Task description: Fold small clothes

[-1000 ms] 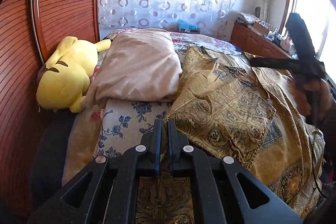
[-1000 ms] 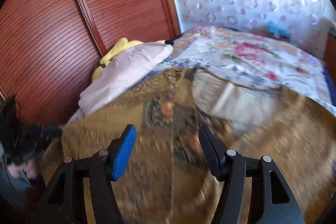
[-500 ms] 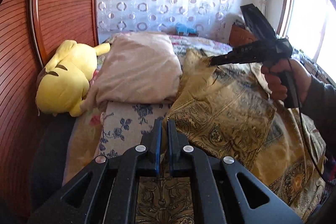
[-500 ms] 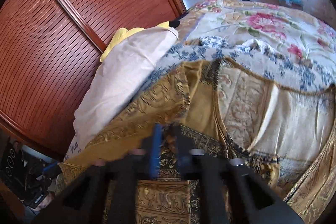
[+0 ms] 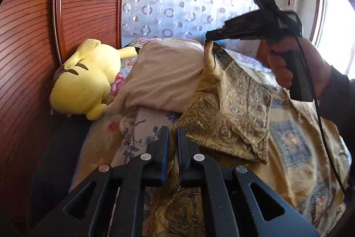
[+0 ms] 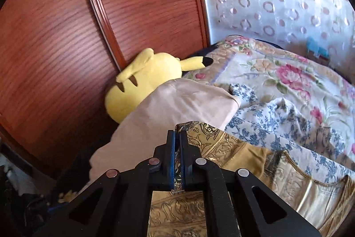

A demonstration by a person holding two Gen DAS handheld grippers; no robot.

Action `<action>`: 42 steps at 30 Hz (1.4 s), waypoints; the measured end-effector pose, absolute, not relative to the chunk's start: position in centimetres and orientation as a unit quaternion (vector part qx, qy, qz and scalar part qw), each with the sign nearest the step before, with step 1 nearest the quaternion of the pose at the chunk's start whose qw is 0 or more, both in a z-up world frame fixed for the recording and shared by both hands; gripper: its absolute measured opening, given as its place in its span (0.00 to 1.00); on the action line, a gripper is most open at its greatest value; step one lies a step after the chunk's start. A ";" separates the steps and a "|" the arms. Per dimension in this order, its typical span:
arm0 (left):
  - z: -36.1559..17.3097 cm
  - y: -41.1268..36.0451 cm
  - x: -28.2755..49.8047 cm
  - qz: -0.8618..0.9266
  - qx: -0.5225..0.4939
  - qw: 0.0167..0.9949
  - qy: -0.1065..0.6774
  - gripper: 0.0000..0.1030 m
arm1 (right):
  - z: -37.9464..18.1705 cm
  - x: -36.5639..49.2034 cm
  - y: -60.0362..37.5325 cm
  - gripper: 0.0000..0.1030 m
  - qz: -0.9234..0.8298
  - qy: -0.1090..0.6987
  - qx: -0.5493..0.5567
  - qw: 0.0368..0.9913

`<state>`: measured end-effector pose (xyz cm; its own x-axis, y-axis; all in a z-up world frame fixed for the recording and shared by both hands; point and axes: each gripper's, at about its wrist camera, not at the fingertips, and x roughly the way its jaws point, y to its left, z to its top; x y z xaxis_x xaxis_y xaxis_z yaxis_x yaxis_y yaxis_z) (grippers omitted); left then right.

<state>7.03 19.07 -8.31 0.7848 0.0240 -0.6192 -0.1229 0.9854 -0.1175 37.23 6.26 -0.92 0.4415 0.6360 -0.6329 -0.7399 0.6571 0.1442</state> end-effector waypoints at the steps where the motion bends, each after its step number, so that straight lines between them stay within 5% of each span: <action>1: -8.3 19.0 6.9 0.040 -0.070 0.942 0.327 0.10 | -1.2 37.1 6.6 0.03 0.400 0.339 -0.077 0.848; 4: -7.7 18.8 6.2 0.047 -0.055 0.945 0.320 0.22 | -1.8 36.7 7.2 0.04 0.391 0.331 -0.076 0.856; 11: -5.5 18.0 5.3 0.027 -0.045 0.954 0.295 0.78 | -0.2 35.9 5.4 0.44 0.369 0.325 -0.071 0.868; 42: -6.1 -6.5 17.2 -0.154 0.051 0.920 0.357 0.82 | 0.5 17.4 -26.4 0.54 0.213 0.288 -0.025 0.933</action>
